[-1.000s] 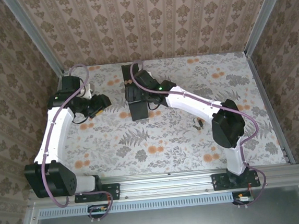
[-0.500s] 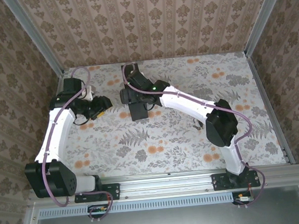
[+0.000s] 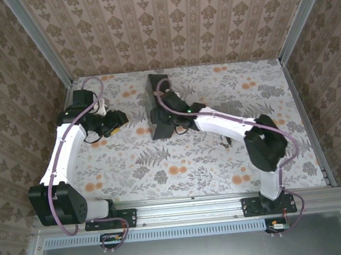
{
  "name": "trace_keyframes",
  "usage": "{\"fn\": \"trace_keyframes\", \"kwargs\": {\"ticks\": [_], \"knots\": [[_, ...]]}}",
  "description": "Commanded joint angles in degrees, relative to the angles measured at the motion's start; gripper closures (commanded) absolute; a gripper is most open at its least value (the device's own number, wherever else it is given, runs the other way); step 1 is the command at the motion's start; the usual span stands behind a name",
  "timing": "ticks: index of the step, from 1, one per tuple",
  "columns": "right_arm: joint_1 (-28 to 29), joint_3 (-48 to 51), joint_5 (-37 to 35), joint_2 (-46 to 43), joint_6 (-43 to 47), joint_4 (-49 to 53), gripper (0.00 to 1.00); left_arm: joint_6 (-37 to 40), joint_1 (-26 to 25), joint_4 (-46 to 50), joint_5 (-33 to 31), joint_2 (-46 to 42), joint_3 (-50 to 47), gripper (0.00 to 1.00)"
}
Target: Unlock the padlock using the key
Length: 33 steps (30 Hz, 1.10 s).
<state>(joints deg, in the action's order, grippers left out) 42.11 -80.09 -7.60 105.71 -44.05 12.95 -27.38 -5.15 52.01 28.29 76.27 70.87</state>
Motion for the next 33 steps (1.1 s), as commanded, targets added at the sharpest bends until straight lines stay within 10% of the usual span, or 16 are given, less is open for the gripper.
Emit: {"fn": "trace_keyframes", "kwargs": {"ticks": [1,10,18,26,33], "knots": [[-3.8,11.2,6.8,-4.9,-12.3,-15.9,0.09,-0.4,0.1,-0.2,0.4,-1.4,-0.2,0.46],[-9.6,26.9,12.8,-8.3,-9.9,-23.8,0.0,-1.5,-0.2,-1.0,0.3,-0.3,1.4,0.46],[-9.7,22.0,11.2,-8.3,4.7,-4.6,0.0,-0.7,-1.4,-0.4,-1.2,1.4,4.8,0.46],[-13.0,27.1,21.2,-12.5,-1.1,-14.6,0.0,1.1,-19.9,-5.3,-14.8,12.9,8.8,0.48],[-15.5,30.0,25.7,-12.4,-6.2,-20.8,0.0,-1.4,-23.8,-12.0,-28.3,24.7,12.0,0.41]]}}
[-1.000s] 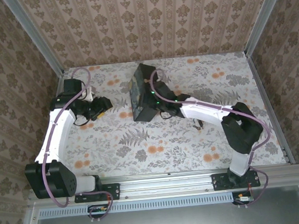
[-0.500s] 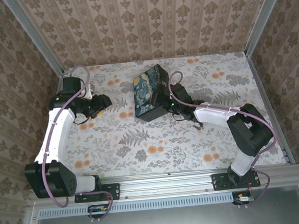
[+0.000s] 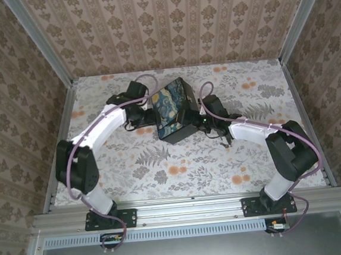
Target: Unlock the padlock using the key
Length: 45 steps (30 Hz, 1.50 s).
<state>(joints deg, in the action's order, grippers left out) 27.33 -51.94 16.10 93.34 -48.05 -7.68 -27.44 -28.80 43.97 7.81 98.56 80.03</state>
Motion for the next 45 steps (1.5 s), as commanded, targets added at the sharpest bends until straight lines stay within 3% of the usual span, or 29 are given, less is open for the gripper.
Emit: {"fn": "trace_keyframes", "kwargs": {"ticks": [1,10,21,29,34,39,42,45], "knots": [[-1.0,2.3,2.7,-0.1,-2.7,-1.2,0.0,-1.6,-0.4,-4.8,-8.2,4.0,3.7,0.4],[-2.1,2.9,4.3,0.1,-3.8,-2.8,0.0,-5.1,-2.0,-13.6,-6.8,9.6,0.5,0.41],[-9.2,0.4,1.5,-7.4,5.0,11.2,0.0,-2.0,-1.6,-8.1,-15.5,12.6,-1.2,0.46],[-11.7,4.3,8.6,-8.5,6.2,5.4,0.0,-4.6,-0.6,-7.3,-11.1,10.1,2.1,0.46],[-10.8,4.8,16.0,-5.3,3.4,-1.3,0.03,-8.0,0.5,-9.5,-5.0,1.0,2.1,0.36],[-7.1,3.1,17.7,-1.8,2.2,-3.8,0.0,-6.0,-1.9,-9.9,-0.3,2.8,6.4,0.24],[-5.5,2.2,17.5,-0.1,1.3,-5.1,0.0,-3.5,-4.1,-7.7,-1.9,6.8,9.8,0.15],[-4.8,1.9,17.2,0.7,0.8,-5.9,0.0,-2.2,-5.3,-6.1,-5.5,9.8,10.9,0.14]]}}
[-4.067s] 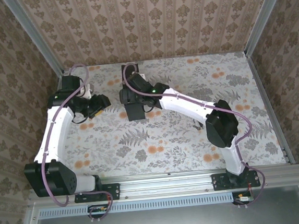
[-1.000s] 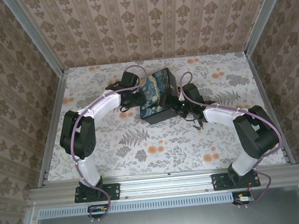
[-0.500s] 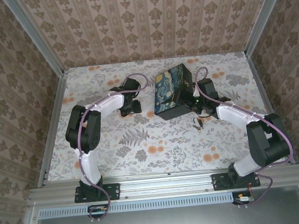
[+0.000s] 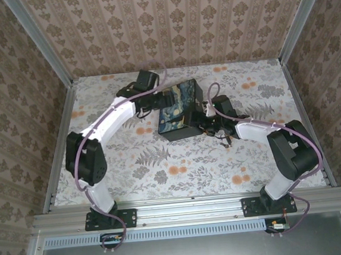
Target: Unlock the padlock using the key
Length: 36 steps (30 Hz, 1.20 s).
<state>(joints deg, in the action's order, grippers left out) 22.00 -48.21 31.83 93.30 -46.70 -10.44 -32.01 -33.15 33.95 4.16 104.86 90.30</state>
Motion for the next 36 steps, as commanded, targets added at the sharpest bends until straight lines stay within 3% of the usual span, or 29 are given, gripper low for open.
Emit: {"fn": "trace_keyframes", "kwargs": {"ticks": [1,7,11,19,27,31,32,34,36], "knots": [[0.6,-1.9,1.4,0.7,-0.6,-3.1,0.0,2.8,-1.3,4.7,-4.2,4.5,0.7,0.14],[0.3,-3.3,-0.1,-1.2,3.9,3.4,0.0,5.3,-1.8,8.0,-13.6,9.8,0.0,0.15],[-1.2,-3.1,-1.8,-4.1,7.7,8.8,0.0,6.2,-1.6,6.7,-15.8,11.8,-3.6,0.16],[-8.3,1.1,-3.0,-11.4,10.8,12.4,0.0,4.2,0.2,3.2,-12.9,12.9,-9.3,0.16],[-9.0,-0.2,-2.6,-11.4,12.1,14.5,0.0,4.0,0.9,3.5,-6.8,9.7,-5.8,0.17],[-10.4,-1.6,-9.6,-15.3,18.2,21.2,0.0,6.0,2.1,-0.1,-0.8,1.3,-5.3,0.14],[-11.0,-1.6,-12.0,-16.4,20.7,22.4,0.0,7.0,2.3,-0.5,-1.5,-0.6,-5.2,0.04],[-12.1,-1.2,-22.9,-19.4,27.0,23.8,0.0,9.4,3.0,-1.7,-9.4,-4.9,-6.7,0.0],[-13.2,2.7,-34.6,-22.8,33.3,18.3,0.0,15.7,4.0,-10.8,-19.8,-10.4,-14.4,0.0]]}}
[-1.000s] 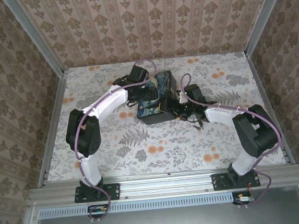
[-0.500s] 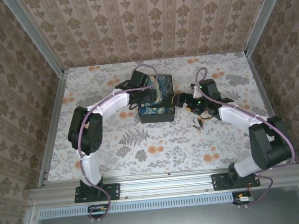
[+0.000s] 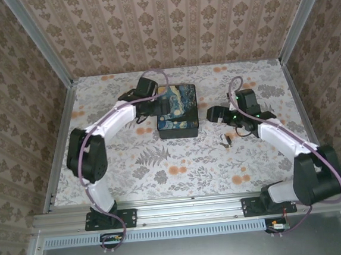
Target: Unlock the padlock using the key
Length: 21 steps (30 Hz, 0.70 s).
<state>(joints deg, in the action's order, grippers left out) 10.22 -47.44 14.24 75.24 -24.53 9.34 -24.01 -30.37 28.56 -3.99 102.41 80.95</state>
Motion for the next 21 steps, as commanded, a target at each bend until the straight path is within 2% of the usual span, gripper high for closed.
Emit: {"fn": "trace_keyframes", "kwargs": {"ticks": [1,3,4,6,8,11,12,14,15,17,18,19,20,21], "knots": [[-2.2,6.0,-21.4,-6.8,14.3,-7.5,0.0,13.2,2.1,-13.7,-15.9,-11.7,-12.5,0.0],[-3.4,13.4,-26.2,-9.2,19.8,-19.8,0.0,22.9,5.6,-28.2,-19.8,-17.4,-27.3,0.0],[-3.7,18.1,-28.2,-9.7,21.6,-26.9,0.0,25.4,8.5,-32.7,-20.0,-20.2,-32.8,0.0],[-5.1,22.7,-28.9,-9.0,23.3,-35.0,0.0,24.7,15.6,-36.7,-19.0,-24.1,-40.0,0.0],[-7.2,24.1,-26.8,-6.9,22.6,-38.3,0.0,23.0,20.7,-41.3,-14.8,-27.1,-46.2,0.01],[-8.4,27.1,-26.3,-1.6,22.2,-49.3,0.0,22.3,26.9,-56.1,-7.8,-28.5,-55.8,0.04],[-8.6,27.0,-24.7,-0.5,22.5,-51.4,0.0,22.7,28.5,-62.4,-6.3,-27.5,-58.2,0.0],[-9.5,26.4,-21.5,3.8,21.0,-56.0,0.0,22.7,31.2,-69.6,-0.6,-26.7,-60.1,0.0],[-9.3,26.0,-19.7,8.0,21.8,-58.3,0.0,22.3,31.9,-73.9,0.1,-24.6,-60.6,0.0],[-8.2,25.9,-19.9,14.6,23.4,-65.5,0.0,22.5,33.9,-79.7,6.1,-18.6,-61.1,0.0],[-8.4,25.0,-19.1,11.9,23.4,-58.7,0.0,24.4,33.1,-83.4,9.7,-15.7,-61.5,0.0],[-8.6,25.1,-18.9,12.2,23.2,-59.7,0.0,25.8,31.6,-87.2,7.0,-12.9,-61.3,0.0],[-8.5,25.8,-19.2,13.4,23.2,-63.4,0.0,25.7,31.4,-82.8,6.6,-14.1,-59.8,0.0],[-8.6,25.1,-20.2,12.6,22.7,-60.4,0.0,25.6,31.3,-77.7,6.5,-14.6,-58.1,0.0]]}}
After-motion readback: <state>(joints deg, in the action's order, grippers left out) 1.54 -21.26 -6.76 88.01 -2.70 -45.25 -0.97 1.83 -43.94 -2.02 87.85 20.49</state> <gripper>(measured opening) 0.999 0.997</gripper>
